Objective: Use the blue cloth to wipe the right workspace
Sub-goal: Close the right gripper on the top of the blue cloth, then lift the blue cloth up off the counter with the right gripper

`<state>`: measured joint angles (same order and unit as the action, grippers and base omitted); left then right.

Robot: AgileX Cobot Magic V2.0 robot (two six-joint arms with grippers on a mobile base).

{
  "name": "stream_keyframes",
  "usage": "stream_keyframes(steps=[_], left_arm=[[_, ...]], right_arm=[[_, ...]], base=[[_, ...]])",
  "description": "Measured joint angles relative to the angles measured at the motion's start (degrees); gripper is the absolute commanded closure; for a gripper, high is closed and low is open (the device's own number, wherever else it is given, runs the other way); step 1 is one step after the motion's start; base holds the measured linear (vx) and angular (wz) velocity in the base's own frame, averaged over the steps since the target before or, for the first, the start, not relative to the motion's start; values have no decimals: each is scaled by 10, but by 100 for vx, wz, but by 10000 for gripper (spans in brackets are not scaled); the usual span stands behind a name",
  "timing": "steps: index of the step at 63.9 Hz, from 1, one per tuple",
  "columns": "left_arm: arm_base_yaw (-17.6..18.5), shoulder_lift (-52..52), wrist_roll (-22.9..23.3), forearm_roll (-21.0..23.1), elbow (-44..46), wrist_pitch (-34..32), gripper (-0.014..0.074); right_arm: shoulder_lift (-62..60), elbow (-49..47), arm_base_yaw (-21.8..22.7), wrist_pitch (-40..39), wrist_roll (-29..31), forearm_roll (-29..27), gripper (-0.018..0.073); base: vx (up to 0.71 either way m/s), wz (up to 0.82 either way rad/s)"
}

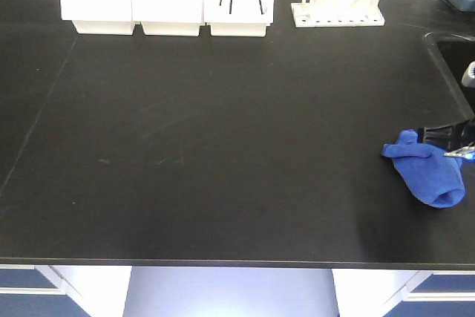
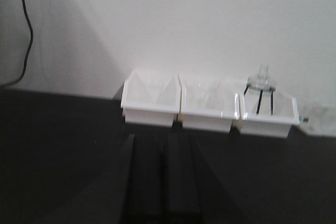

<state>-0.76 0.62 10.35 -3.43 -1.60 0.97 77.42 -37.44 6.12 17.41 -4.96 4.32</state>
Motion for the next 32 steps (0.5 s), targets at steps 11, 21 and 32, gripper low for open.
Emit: stream_keyframes(steps=[11,21,32], left_arm=[[0,0,0,0,0,59,602],[0,0,0,1,0,59,602],[0,0,0,2,0,59,602]], right_arm=[[23,0,0,18,0,0,421],[30,-11,0,33,0,0,269],[32,-50,0,42,-1,0,100]], base=[[0,0],[0,0],[0,0]])
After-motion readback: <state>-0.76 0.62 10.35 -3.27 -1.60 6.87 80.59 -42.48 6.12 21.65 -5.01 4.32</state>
